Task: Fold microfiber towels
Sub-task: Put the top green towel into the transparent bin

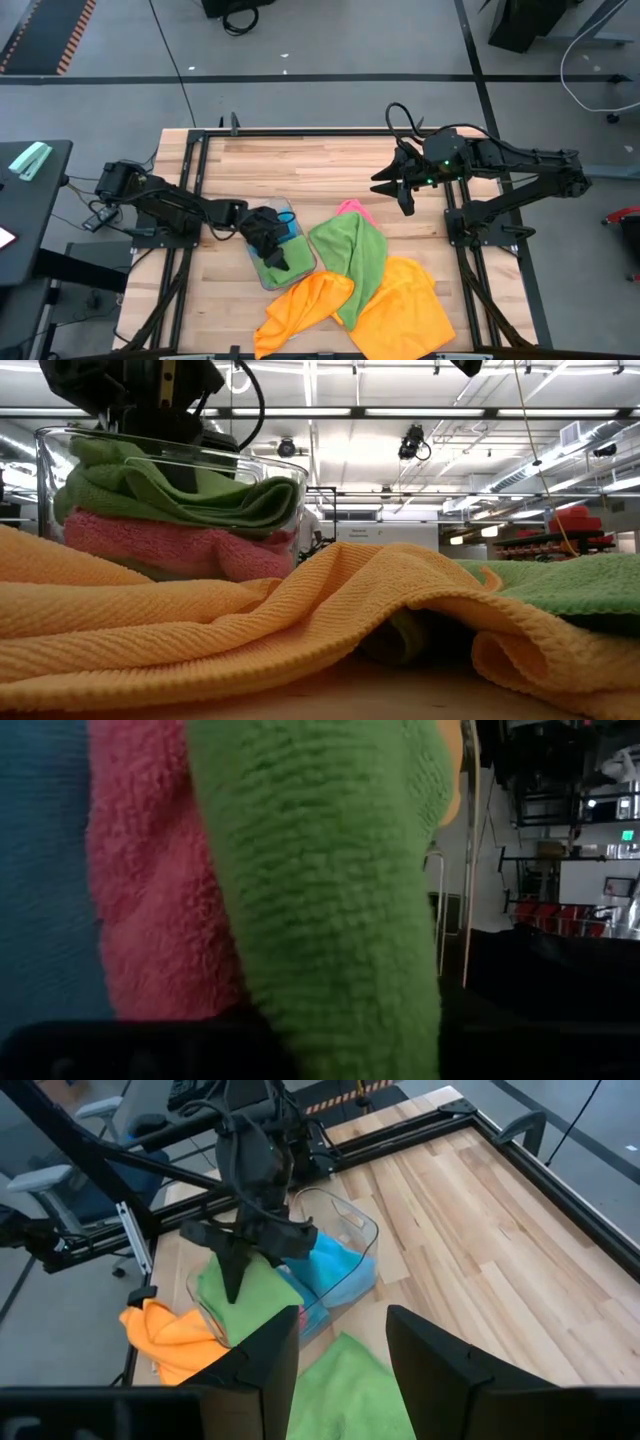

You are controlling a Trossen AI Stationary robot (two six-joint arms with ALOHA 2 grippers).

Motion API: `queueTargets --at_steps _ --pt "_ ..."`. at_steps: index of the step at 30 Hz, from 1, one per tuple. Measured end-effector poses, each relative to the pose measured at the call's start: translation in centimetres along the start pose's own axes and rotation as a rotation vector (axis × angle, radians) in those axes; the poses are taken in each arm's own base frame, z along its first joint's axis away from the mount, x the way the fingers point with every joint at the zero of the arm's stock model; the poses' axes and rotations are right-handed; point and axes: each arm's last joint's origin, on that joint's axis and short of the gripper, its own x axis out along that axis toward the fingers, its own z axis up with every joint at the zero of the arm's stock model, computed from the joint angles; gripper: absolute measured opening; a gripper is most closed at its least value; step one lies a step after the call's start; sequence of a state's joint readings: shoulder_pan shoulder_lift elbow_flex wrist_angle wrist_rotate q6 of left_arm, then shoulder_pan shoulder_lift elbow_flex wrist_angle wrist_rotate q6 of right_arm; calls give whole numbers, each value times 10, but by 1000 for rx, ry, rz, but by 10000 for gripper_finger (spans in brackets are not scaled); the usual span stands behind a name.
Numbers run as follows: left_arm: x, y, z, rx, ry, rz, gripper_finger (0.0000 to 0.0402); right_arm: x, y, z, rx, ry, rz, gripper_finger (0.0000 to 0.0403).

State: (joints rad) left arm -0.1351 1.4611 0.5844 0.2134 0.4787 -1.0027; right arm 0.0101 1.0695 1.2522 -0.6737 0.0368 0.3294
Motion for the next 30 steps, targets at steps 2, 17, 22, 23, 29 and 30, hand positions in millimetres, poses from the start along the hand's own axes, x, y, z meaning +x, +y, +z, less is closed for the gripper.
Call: queueTargets --at_steps 2,17,22,23,29,30 --pt "1 -4 0 34 -3 -4 143 0 0 0 0 0 0 161" --pt "-3 -29 10 109 37 153 281 0 0 0 -3 -2 1 161" --pt "-10 -45 16 150 68 240 274 14 3 -4 -6 50 2 161" --pt "-11 -49 17 165 76 260 273 19 4 -7 -17 73 4 161" --pt "-21 -64 19 259 78 403 272 43 12 -12 -74 124 23 161" --pt "-20 -64 18 262 76 403 272 46 13 -12 -80 117 29 161"
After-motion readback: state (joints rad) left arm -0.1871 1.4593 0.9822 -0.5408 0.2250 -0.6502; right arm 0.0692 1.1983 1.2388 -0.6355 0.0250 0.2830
